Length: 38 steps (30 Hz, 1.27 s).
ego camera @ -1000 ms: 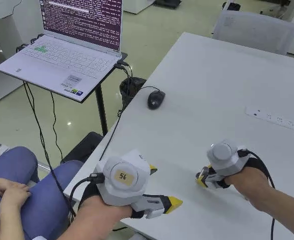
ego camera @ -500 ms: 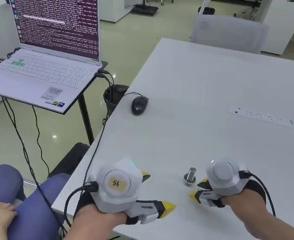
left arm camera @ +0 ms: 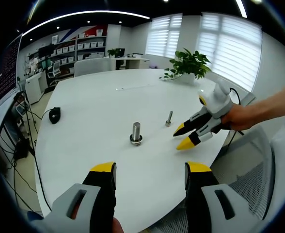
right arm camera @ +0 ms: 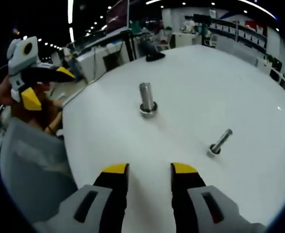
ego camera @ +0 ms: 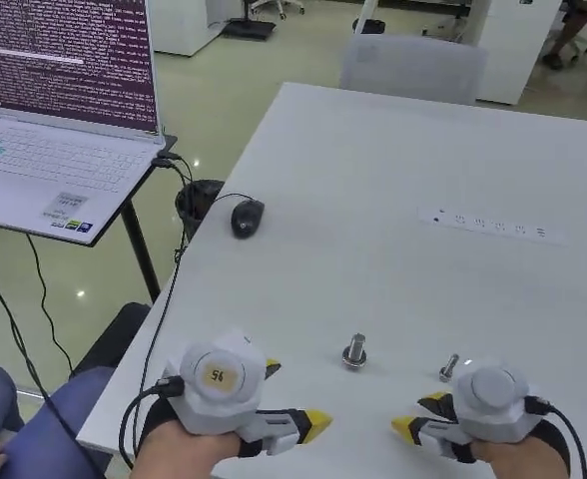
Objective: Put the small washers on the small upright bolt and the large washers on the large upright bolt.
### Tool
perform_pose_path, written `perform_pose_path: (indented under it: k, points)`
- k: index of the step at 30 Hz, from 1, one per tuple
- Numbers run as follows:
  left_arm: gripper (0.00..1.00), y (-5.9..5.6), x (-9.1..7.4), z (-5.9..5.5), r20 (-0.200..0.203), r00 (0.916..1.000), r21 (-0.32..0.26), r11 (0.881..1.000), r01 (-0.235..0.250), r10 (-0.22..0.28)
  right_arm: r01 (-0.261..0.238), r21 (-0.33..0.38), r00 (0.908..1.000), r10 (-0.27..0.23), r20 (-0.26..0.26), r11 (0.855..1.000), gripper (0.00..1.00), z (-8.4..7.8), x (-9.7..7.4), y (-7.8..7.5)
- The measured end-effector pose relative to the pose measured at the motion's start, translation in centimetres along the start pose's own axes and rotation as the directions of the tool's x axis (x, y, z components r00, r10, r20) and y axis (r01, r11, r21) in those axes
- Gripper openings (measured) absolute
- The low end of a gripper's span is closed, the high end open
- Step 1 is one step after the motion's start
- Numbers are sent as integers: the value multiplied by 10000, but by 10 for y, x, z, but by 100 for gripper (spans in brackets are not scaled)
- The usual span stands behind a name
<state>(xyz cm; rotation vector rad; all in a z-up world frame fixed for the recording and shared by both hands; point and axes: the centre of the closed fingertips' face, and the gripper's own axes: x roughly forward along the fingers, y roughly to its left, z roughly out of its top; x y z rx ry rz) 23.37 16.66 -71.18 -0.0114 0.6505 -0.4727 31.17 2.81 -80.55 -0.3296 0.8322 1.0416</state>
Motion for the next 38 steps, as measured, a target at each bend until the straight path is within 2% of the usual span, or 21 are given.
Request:
perform_pose_path:
  k: [5, 12, 16, 19, 22, 25, 30, 38]
  points:
    - [56, -2, 8, 0, -122, 9998, 36, 9999, 131, -131, 400, 660, 9984, -426, 375, 9970, 40, -12, -19, -20]
    - [56, -4, 13, 7, -168, 9995, 226, 9994, 280, -276, 657, 1098, 9921, -767, 992, 9918, 49, -9, -38, -31]
    - [57, -4, 12, 11, -163, 9994, 375, 9989, 297, -291, 689, 1059, 9900, -810, 1151, 9920, 53, -12, -46, -31]
    - [57, -3, 13, 11, -139, 9995, 417, 9987, 293, -288, 681, 821, 9920, -763, 1009, 9943, 55, -18, -49, -30]
    - [57, -3, 14, 13, 10, 9997, 292, 9993, 229, -229, 741, 876, 9914, -828, 1010, 9934, 57, -25, -52, -31]
    - [57, -8, 19, 8, -91, 9996, 255, 9993, 279, -276, 833, 1059, 9904, -941, 1008, 9909, 58, -32, -54, -31]
    - [58, -15, 18, 9, -79, 9993, 241, 9991, 354, -353, 835, 1033, 9916, -929, 904, 9911, 59, -40, -56, -25]
    - [59, -17, 18, 10, -177, 9990, 379, 9984, 409, -402, 887, 1148, 9908, -995, 917, 9894, 63, -46, -64, -22]
